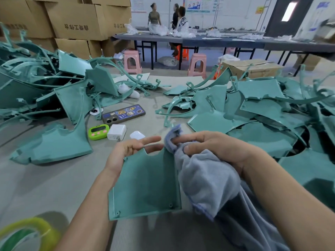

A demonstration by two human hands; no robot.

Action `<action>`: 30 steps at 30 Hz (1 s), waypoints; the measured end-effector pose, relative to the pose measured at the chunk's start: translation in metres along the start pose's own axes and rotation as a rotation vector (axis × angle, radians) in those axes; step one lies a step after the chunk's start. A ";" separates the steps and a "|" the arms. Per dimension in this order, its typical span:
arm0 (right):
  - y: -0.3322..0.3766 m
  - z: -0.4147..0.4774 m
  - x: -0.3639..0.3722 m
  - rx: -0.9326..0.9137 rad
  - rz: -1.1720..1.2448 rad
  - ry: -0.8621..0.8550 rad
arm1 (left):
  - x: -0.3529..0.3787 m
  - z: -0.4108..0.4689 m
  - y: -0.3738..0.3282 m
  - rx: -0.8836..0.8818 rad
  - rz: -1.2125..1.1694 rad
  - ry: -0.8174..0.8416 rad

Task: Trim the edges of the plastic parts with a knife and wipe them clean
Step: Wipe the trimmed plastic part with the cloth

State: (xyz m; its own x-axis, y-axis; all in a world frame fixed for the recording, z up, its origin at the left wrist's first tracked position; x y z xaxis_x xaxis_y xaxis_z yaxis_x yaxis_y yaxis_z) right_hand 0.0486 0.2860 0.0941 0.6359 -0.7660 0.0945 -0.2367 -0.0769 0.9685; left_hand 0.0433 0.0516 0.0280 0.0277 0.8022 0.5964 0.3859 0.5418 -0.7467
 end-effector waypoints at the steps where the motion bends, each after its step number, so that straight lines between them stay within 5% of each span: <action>1: -0.001 -0.001 0.002 -0.012 0.063 -0.047 | 0.000 0.003 0.000 0.021 -0.016 -0.068; 4: -0.006 -0.002 0.005 -0.061 0.092 -0.295 | -0.002 0.005 0.005 0.066 -0.139 -0.202; 7: -0.013 0.000 0.006 -0.066 0.400 -0.474 | -0.003 0.004 0.005 0.215 -0.431 -0.225; 11: -0.022 0.008 0.016 -0.182 0.552 -0.646 | 0.018 -0.009 0.002 0.207 -0.489 0.176; 14: -0.025 0.014 0.031 -0.323 0.144 -0.705 | 0.024 -0.012 0.010 0.207 -0.342 0.235; 18: -0.022 0.015 0.039 -0.424 -0.469 -0.711 | 0.021 0.000 0.015 0.256 -0.174 -0.113; 22: -0.019 0.010 0.036 -0.433 -0.850 -0.855 | 0.017 0.002 0.013 0.271 -0.187 -0.210; 30: -0.016 0.000 0.007 -0.375 -0.771 -1.029 | 0.007 -0.004 0.005 0.341 -0.351 -0.208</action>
State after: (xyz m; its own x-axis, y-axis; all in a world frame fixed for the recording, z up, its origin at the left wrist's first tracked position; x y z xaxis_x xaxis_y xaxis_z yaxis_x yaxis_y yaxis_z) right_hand 0.0569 0.2824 0.0792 -0.3627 -0.7482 -0.5555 0.2501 -0.6524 0.7154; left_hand 0.0489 0.0591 0.0292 -0.2459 0.5717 0.7827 0.0165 0.8099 -0.5864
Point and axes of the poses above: each hand's wrist, its own z-axis towards the middle knuckle, its own x-axis out of the palm, y = z × x, the point moved 2 cm from there along z, towards the middle knuckle, and after that the axes turned 9 degrees about -y, right-handed, at the moved point
